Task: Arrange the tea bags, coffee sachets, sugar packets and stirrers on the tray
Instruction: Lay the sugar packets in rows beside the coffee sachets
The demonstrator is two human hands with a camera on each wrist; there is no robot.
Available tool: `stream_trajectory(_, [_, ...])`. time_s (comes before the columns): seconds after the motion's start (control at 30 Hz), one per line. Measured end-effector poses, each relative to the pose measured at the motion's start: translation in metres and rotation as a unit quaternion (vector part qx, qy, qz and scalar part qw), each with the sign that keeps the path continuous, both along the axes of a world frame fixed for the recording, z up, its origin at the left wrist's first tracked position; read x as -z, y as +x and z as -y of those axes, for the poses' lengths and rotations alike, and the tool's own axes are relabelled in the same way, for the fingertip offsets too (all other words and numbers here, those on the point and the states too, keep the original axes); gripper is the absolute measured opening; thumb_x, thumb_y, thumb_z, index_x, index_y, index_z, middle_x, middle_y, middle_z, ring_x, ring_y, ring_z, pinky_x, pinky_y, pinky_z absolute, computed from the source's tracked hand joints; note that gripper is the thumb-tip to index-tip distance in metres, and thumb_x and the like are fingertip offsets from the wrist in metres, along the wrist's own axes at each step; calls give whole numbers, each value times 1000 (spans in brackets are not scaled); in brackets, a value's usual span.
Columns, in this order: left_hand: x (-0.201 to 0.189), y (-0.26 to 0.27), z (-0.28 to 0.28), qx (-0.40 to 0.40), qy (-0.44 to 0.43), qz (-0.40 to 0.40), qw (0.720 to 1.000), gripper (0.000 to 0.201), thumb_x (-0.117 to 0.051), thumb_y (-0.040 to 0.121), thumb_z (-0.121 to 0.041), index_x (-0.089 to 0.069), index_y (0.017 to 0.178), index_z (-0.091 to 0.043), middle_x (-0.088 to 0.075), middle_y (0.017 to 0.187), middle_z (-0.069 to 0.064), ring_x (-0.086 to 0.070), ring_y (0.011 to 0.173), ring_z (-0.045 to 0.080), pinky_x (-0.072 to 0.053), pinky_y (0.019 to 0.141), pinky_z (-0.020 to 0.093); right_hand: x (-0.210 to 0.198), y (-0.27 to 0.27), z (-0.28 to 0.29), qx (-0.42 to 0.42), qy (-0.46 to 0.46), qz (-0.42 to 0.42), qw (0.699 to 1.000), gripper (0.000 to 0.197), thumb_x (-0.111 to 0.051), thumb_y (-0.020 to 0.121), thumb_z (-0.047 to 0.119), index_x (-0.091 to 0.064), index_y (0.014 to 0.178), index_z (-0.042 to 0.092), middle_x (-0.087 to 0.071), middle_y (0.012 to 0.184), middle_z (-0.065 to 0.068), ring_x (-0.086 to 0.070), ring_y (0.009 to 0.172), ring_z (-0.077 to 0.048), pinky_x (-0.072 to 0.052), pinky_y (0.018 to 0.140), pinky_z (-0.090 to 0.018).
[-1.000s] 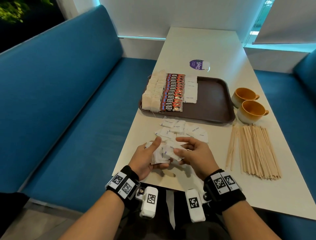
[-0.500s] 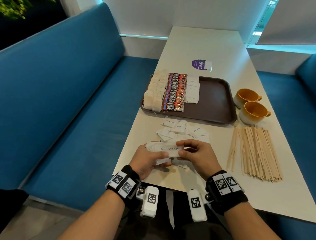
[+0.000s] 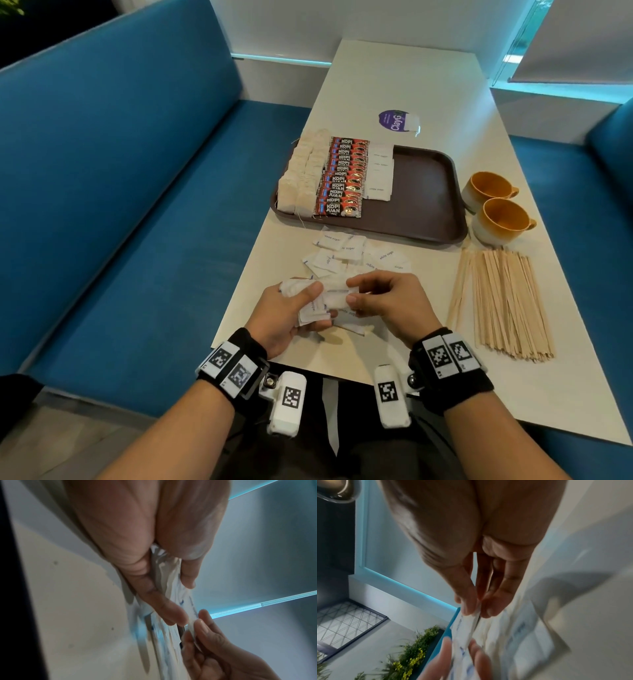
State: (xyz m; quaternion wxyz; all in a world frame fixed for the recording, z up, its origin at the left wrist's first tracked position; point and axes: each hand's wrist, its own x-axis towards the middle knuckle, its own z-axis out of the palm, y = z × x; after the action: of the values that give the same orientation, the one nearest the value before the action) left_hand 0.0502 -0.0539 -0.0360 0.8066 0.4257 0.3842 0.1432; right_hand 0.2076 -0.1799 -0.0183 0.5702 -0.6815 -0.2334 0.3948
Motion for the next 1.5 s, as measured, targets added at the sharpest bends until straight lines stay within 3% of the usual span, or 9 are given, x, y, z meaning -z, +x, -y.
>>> stream_trajectory(0.17, [1, -3, -2, 8, -28, 39, 999, 34, -59, 95, 2, -57, 128, 9, -66, 112, 40, -74, 84, 41, -60, 56, 33, -22, 50, -11, 65, 46, 48, 996, 24, -79, 76, -11, -76, 96, 1, -68, 77, -15, -68, 66, -23, -63, 70, -30])
stream_trajectory(0.3, [4, -5, -6, 28, -33, 43, 998, 36, -53, 93, 10, -57, 128, 13, -65, 115, 41, -74, 85, 40, -61, 60, 35, -42, 109, -37, 123, 61, 59, 989, 22, -77, 81, -8, -75, 98, 5, -73, 93, -16, -71, 81, -24, -64, 77, -32])
stream_trajectory(0.4, [6, -4, -6, 28, -37, 41, 998, 36, -56, 93, 9, -59, 129, 10, -68, 112, 38, -74, 90, 43, -62, 64, 36, -43, 150, -66, 130, 13, 60, 990, 20, -76, 83, -6, -76, 98, 7, -75, 105, -17, -73, 84, -24, -64, 78, -31])
stream_trajectory(0.57, [8, -3, -5, 21, -39, 43, 998, 31, -56, 94, 8, -61, 125, 8, -69, 109, 37, -73, 95, 45, -62, 67, 40, -21, 184, -103, 110, -86, 70, 988, 17, -78, 84, -2, -77, 95, 11, -75, 106, -14, -76, 91, -26, -64, 78, -32])
stream_trajectory(0.77, [9, -2, -5, 23, -40, 45, 998, 29, -57, 93, 9, -62, 122, 10, -68, 107, 39, -72, 97, 48, -62, 68, 41, -14, 187, -123, 75, -161, 81, 981, 22, -77, 83, -6, -76, 103, 4, -73, 96, -14, -70, 74, -19, -61, 57, -21])
stream_trajectory(0.93, [12, -2, -7, 21, -50, 48, 997, 30, -58, 92, 10, -61, 122, 10, -68, 110, 38, -70, 102, 52, -62, 73, 45, -11, 191, -133, 66, -218, 119, 966, 15, -79, 82, -5, -76, 93, 4, -72, 94, -17, -63, 68, -19, -61, 54, -23])
stream_trajectory(1.1, [15, -2, -7, 17, -48, 54, 997, 32, -60, 92, 10, -61, 124, 10, -69, 112, 36, -70, 103, 51, -62, 82, 49, -11, 192, -137, 68, -248, 150, 955, 11, -81, 81, 0, -76, 86, 8, -72, 89, -11, -64, 68, -16, -59, 56, -23])
stream_trajectory(1.3, [14, -1, -6, 13, -44, 51, 998, 32, -60, 92, 10, -62, 123, 9, -69, 112, 36, -70, 103, 50, -62, 85, 50, -21, 181, -124, 109, -187, 172, 961, 7, -81, 84, 12, -76, 86, 17, -73, 90, -8, -63, 69, -18, -61, 69, -32])
stream_trajectory(1.5, [14, -1, -5, 6, -32, 45, 998, 36, -66, 89, 7, -60, 124, 9, -69, 115, 34, -69, 103, 53, -62, 82, 51, -45, 119, -83, 88, -57, 164, 981, 6, -77, 87, 13, -76, 91, 17, -67, 78, 0, -59, 63, -11, -58, 67, -29])
